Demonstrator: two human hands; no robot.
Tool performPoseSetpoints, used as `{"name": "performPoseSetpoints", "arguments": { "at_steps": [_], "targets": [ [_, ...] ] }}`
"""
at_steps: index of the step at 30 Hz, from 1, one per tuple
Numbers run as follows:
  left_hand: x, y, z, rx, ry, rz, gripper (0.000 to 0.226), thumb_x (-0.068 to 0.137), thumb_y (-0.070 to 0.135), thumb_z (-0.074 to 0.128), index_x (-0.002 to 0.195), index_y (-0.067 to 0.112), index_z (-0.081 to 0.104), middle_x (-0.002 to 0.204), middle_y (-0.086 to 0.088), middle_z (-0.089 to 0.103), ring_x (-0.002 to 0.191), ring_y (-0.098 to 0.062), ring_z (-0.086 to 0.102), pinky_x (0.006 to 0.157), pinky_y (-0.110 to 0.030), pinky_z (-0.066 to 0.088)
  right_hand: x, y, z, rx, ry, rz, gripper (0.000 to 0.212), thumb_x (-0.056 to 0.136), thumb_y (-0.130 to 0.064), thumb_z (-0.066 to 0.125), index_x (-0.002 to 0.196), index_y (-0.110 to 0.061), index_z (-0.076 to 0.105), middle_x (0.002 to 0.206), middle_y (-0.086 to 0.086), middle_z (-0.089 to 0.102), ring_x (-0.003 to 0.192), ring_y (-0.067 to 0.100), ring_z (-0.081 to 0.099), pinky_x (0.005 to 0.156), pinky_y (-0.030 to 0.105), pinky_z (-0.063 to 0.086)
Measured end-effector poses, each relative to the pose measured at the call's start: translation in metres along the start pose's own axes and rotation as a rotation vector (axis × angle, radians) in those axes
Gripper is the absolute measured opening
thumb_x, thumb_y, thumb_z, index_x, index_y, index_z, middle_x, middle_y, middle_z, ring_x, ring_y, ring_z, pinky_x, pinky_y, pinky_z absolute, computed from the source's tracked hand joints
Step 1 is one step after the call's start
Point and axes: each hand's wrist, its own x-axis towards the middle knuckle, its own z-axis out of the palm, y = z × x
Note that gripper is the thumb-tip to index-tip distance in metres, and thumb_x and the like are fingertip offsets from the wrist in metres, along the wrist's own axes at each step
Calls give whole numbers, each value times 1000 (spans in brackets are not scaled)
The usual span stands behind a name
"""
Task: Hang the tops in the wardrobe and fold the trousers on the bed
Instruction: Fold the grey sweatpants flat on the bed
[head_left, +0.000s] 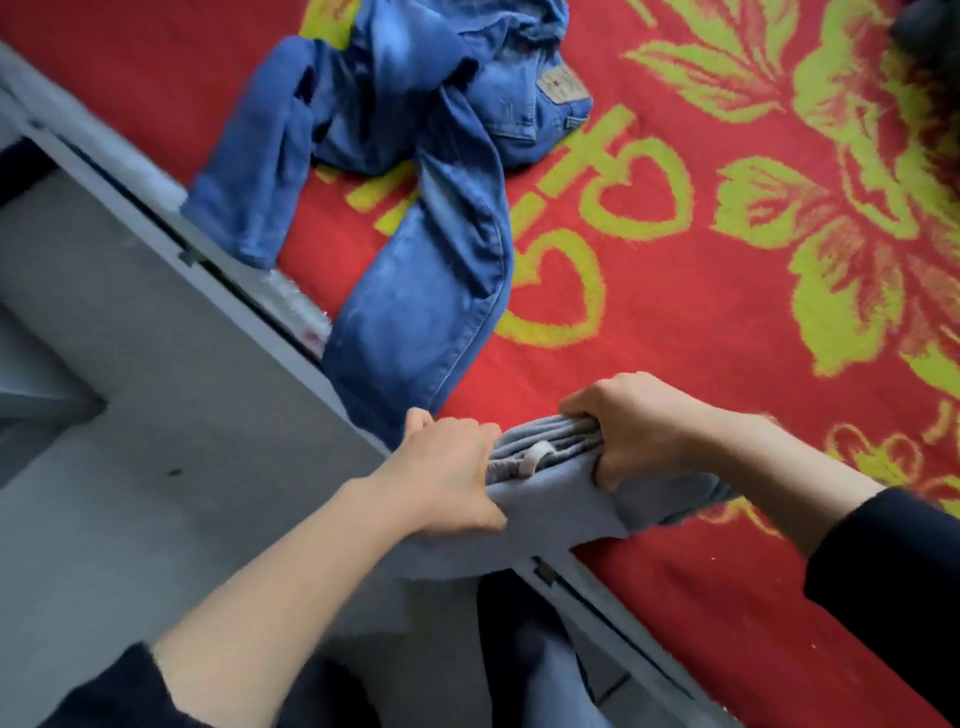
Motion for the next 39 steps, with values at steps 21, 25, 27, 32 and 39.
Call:
{"name": "performPoseSetpoints", "arguments": {
  "at_steps": [21, 25, 27, 32, 39],
  "targets": [
    [-518, -433, 148, -261, 506, -790, 39, 76, 38, 65, 108, 20, 51, 112, -1, 63, 102, -26, 58, 69, -32, 41, 188, -660, 157, -483, 56, -740, 29, 81, -33, 60, 107, -27, 50, 101, 4, 65, 97, 30, 59, 73, 30, 33],
    [-565, -492, 168, -263, 603, -848, 40, 81, 37, 64, 112, 16, 49, 115, -1, 61, 105, -24, 57, 69, -31, 35, 225, -736, 177, -556, 84, -867, 40, 84, -29, 58, 121, -23, 48, 110, 1, 63, 104, 27, 55, 80, 29, 36],
    [-579, -526, 172, -269, 592, -885, 39, 83, 39, 62, 112, 18, 47, 108, 0, 61, 100, -24, 57, 66, -30, 31, 248, -771, 183, -592, 87, -891, 42, 82, -29, 58, 122, -23, 47, 111, 2, 63, 104, 26, 55, 79, 29, 37],
    [-599, -627, 178, -269, 548, -945, 31, 83, 34, 58, 105, 17, 44, 94, -2, 61, 88, -25, 57, 62, -29, 30, 326, -849, 199, -691, 64, -932, 43, 85, -29, 53, 125, -22, 41, 115, 3, 61, 108, 27, 55, 77, 30, 36],
    [-601, -800, 194, -201, 528, -1039, 36, 86, 29, 53, 119, 17, 45, 111, -3, 61, 103, -26, 55, 71, -30, 27, 464, -956, 232, -703, 78, -939, 42, 87, -32, 52, 125, -19, 39, 121, 7, 59, 115, 29, 52, 83, 33, 42]
  ]
}}
